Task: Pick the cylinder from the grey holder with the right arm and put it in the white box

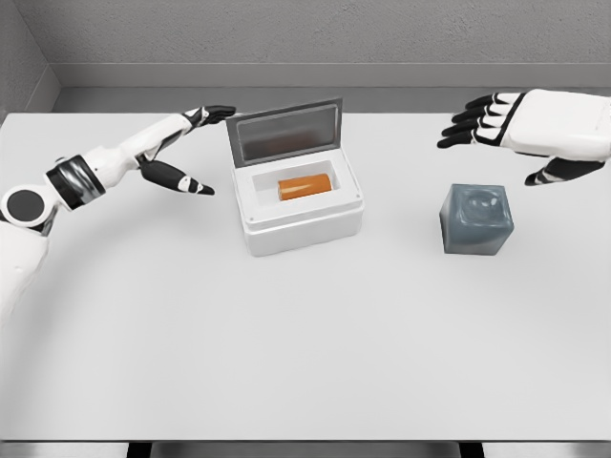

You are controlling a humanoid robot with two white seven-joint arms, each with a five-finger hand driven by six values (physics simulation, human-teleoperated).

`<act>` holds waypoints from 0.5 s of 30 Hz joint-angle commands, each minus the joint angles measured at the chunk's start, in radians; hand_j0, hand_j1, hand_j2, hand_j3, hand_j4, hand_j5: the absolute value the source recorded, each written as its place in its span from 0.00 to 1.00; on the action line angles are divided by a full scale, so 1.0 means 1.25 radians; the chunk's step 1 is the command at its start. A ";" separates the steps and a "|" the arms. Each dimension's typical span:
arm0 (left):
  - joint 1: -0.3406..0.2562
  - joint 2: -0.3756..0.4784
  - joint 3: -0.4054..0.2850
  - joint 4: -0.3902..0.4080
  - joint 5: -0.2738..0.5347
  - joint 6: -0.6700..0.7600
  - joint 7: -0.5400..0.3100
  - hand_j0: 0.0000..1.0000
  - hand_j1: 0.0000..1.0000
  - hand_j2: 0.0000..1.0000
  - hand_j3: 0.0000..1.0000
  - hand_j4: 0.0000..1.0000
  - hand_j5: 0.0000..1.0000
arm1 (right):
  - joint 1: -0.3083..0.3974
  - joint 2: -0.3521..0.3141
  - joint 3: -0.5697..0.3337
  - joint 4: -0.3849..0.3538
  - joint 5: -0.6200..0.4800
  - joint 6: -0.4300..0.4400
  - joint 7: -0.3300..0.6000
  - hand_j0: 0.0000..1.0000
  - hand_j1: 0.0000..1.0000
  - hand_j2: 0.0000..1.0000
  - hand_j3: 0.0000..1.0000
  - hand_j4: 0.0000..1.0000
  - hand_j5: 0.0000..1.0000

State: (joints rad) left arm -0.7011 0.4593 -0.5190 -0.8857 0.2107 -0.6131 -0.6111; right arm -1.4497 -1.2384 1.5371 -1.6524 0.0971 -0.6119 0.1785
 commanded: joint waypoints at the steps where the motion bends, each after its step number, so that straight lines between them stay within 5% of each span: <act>1: 0.001 0.015 -0.006 -0.025 0.008 0.002 0.000 1.00 1.00 1.00 1.00 1.00 1.00 | 0.003 0.002 -0.004 0.000 -0.005 0.001 0.000 1.00 1.00 1.00 1.00 1.00 1.00; 15: 0.028 0.039 -0.006 -0.095 0.019 0.002 0.000 1.00 1.00 1.00 1.00 1.00 1.00 | 0.033 0.014 -0.002 0.005 -0.006 0.001 0.001 1.00 1.00 1.00 1.00 1.00 1.00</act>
State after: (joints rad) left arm -0.6657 0.5052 -0.5278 -0.9910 0.2259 -0.6131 -0.6112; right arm -1.4036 -1.2281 1.5351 -1.6464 0.0955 -0.6119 0.1800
